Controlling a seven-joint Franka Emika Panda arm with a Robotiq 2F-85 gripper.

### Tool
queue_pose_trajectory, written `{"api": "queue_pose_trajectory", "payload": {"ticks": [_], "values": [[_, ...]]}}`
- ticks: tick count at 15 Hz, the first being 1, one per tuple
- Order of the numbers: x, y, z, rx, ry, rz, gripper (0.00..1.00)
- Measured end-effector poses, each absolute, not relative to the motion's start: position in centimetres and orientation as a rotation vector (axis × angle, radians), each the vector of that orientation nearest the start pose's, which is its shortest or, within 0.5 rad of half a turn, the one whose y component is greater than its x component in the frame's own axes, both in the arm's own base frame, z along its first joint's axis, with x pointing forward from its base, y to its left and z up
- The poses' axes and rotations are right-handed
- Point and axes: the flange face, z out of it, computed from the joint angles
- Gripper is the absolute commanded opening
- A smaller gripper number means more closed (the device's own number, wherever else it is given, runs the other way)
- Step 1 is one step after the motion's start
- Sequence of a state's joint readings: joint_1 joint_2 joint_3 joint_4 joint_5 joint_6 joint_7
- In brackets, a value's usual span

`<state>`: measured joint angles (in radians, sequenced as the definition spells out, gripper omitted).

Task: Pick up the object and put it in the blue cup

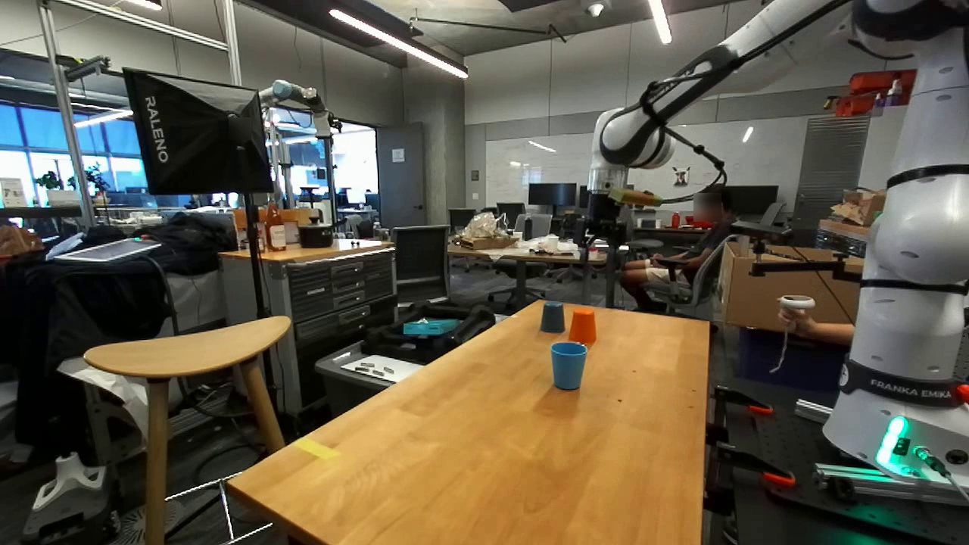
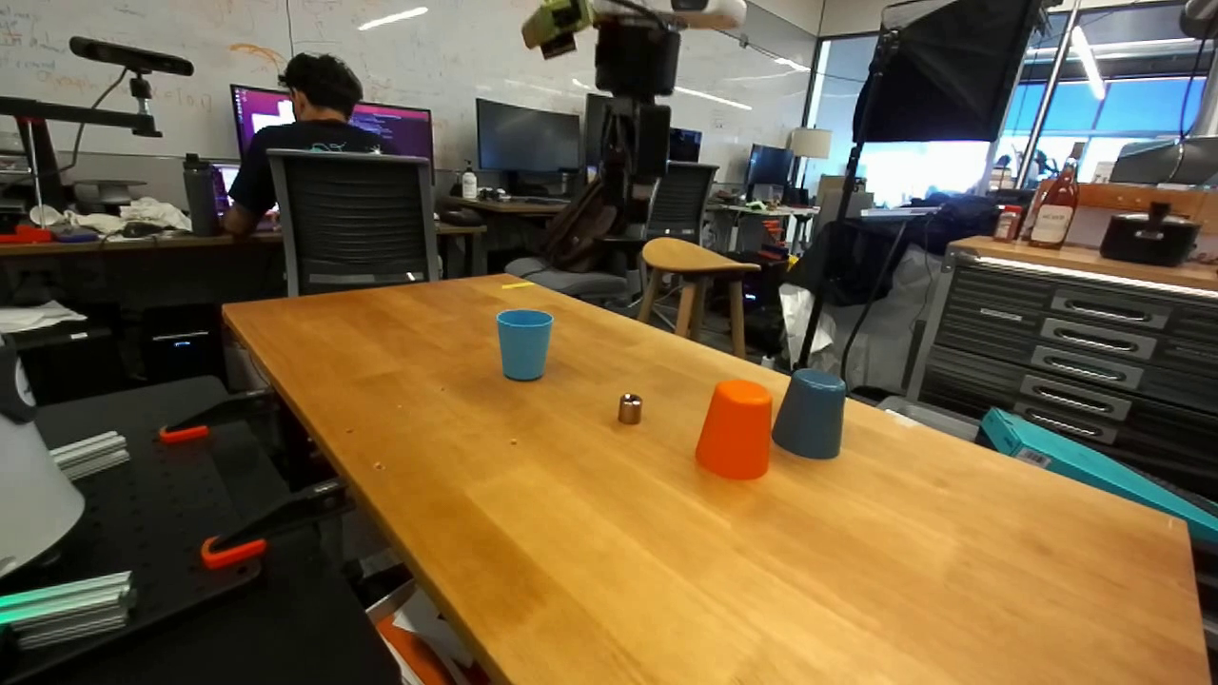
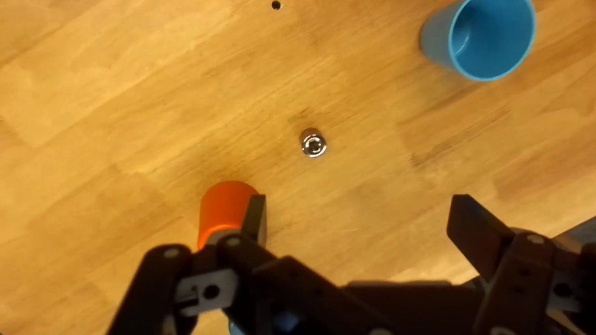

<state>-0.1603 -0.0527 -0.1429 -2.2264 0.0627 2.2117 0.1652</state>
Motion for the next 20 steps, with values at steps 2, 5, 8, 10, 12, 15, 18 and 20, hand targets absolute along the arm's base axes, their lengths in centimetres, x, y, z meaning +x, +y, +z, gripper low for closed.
{"api": "queue_pose_trajectory", "payload": {"ticks": [2, 5, 8, 10, 12, 15, 18, 20], "values": [[51.8, -16.9, 35.5, -2.982, 0.863, -0.027, 1.0], [55.0, -17.9, 29.1, -2.981, 0.971, 0.004, 1.0], [58.0, -18.1, 23.5, -2.977, 1.039, 0.051, 1.0], [59.7, -17.7, 20.8, -2.956, 1.066, 0.081, 1.0], [60.6, -17.1, 19.2, -2.93, 1.086, 0.107, 1.0], [60.5, -16.6, 18.2, -2.877, 1.13, 0.196, 1.0], [59.6, -16.7, 17.6, -2.831, 1.185, 0.292, 1.0], [59.0, -17.1, 17.2, -2.811, 1.216, 0.329, 1.0]]}}
